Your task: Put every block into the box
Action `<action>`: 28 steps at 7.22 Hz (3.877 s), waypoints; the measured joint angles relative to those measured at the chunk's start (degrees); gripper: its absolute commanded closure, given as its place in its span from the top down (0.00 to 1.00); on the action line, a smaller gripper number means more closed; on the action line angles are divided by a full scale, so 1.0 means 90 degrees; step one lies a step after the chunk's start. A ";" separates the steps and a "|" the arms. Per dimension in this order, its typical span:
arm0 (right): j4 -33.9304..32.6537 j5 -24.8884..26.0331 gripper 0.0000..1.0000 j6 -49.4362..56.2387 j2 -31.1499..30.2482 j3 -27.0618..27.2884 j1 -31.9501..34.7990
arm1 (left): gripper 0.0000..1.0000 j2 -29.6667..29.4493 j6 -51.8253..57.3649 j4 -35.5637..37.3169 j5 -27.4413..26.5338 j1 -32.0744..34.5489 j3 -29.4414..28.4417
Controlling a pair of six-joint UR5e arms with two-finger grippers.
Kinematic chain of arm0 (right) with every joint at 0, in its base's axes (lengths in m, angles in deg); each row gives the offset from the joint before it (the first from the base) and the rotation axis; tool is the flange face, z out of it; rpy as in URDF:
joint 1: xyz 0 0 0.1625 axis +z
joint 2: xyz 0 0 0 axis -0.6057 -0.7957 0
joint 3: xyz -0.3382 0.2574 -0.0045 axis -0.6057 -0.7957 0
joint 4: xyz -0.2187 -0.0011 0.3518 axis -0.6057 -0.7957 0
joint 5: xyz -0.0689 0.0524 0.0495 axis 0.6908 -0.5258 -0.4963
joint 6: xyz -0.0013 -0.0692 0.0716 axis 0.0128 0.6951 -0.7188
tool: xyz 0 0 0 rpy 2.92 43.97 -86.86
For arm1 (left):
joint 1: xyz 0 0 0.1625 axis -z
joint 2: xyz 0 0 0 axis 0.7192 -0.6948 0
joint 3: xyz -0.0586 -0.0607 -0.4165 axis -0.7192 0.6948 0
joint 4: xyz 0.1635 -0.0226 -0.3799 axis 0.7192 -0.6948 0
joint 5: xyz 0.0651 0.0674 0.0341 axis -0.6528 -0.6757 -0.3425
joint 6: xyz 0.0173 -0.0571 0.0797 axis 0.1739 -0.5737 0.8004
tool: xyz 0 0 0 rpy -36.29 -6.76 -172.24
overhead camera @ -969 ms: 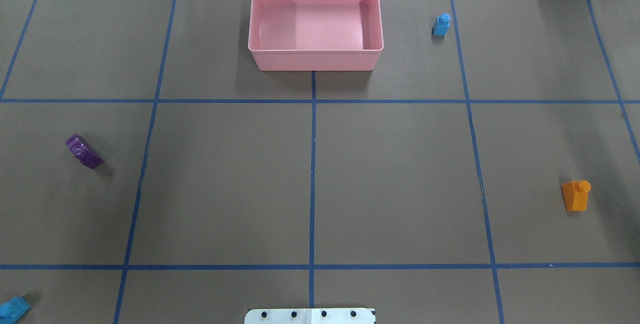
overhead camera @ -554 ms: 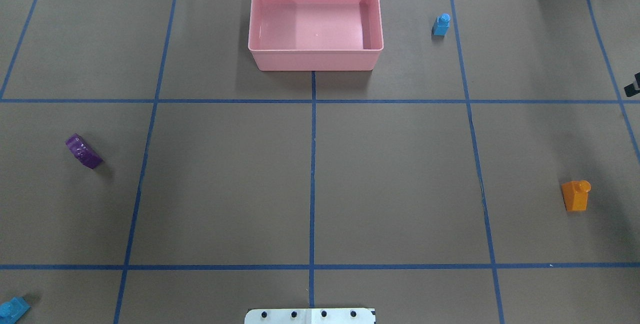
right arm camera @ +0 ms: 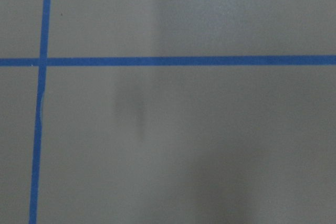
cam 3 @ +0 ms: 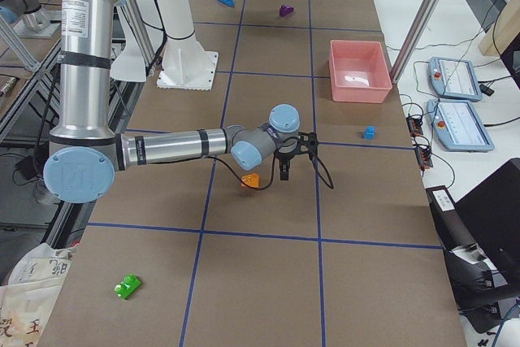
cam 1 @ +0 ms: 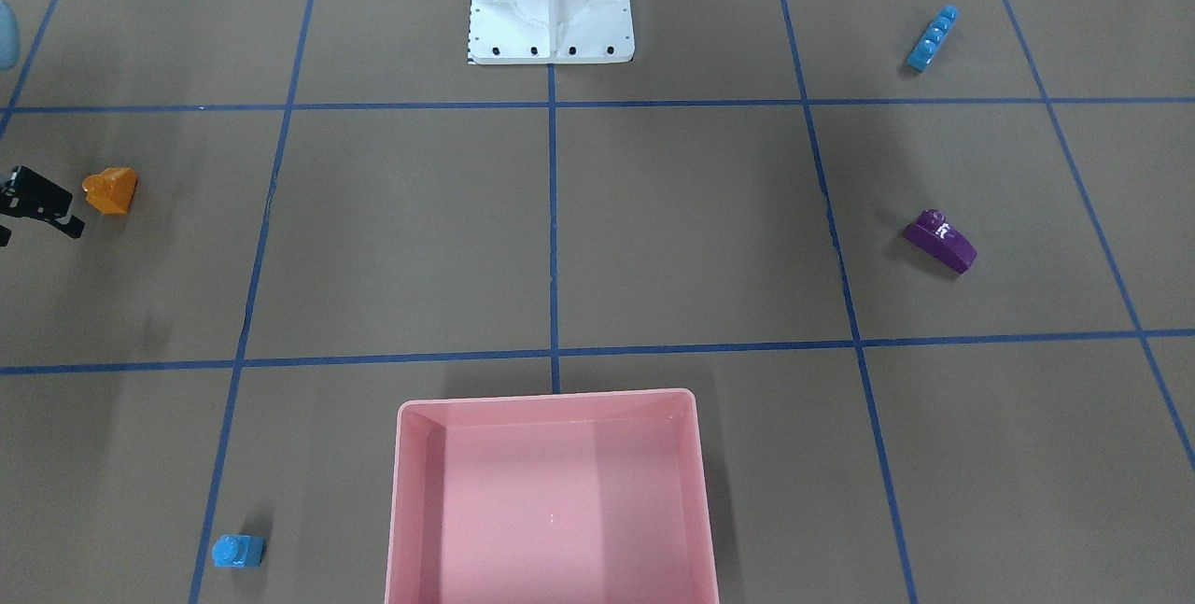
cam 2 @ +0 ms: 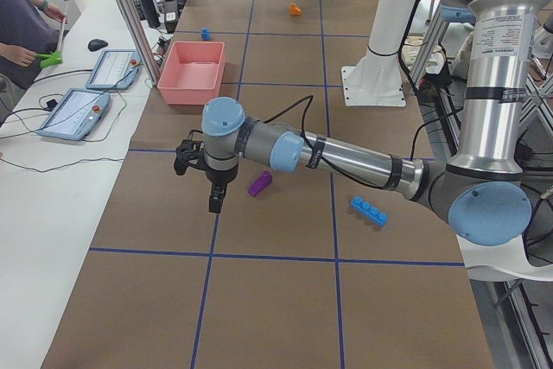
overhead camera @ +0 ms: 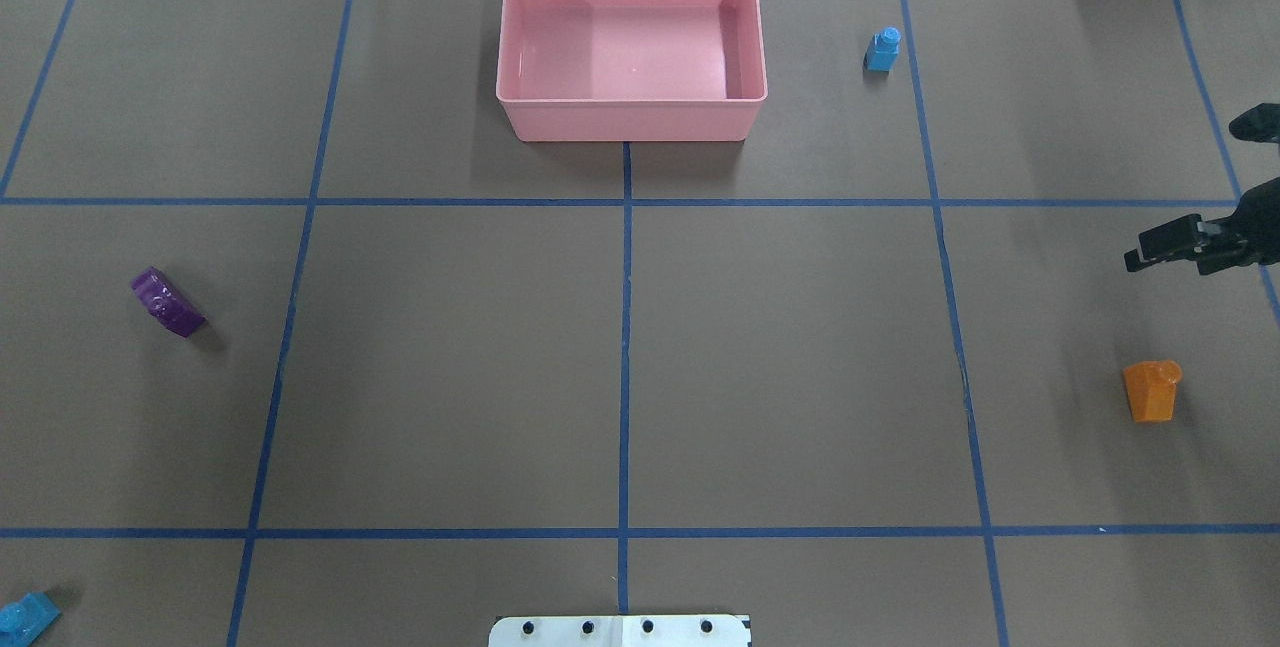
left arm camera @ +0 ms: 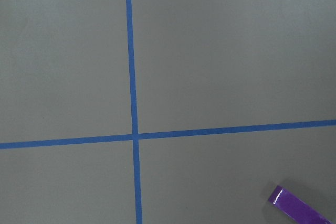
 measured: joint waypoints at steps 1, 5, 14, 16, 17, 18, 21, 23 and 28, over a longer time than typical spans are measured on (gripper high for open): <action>0.0166 0.0078 1.00 -0.0132 -0.0131 0.0007 -0.0269 | 1.00 0.0001 -0.0004 -0.0005 0.0041 0.0000 0.0005; 0.0253 0.0359 0.99 -0.0188 -0.0749 0.0173 -0.1027 | 1.00 0.0007 0.0002 -0.0007 0.0201 -0.0001 -0.0009; 0.0212 0.0307 0.00 -0.0074 -0.0922 0.0354 -0.0646 | 1.00 -0.0012 -0.0521 -0.0233 0.0213 -0.0211 -0.0025; 0.0017 -0.0431 0.00 -0.0084 -0.0878 0.0591 0.0134 | 0.98 0.0053 -0.1971 -0.0869 0.0188 -0.0771 -0.0006; -0.0426 -0.0625 0.00 -0.0089 -0.0756 0.0833 0.0398 | 0.97 0.0110 -0.2870 -0.1215 0.0158 -0.1024 -0.0003; -0.1183 -0.0704 0.00 -0.0091 -0.0462 0.1175 0.0592 | 0.97 0.0142 -0.3751 -0.1440 0.0055 -0.1269 0.0003; -0.3531 -0.0729 0.00 -0.0152 0.1130 0.1791 0.0870 | 0.97 0.0162 -0.5890 -0.1684 -0.0910 -0.2190 0.0014; -0.4968 -0.0612 0.00 -0.0184 0.2474 0.1797 0.0740 | 0.97 0.0197 -0.6854 -0.1803 -0.1334 -0.2721 -0.0003; -0.6230 -0.0140 0.00 -0.0571 0.4574 0.1081 0.0404 | 0.97 0.0149 -0.8523 -0.1913 -0.2747 -0.4289 -0.0081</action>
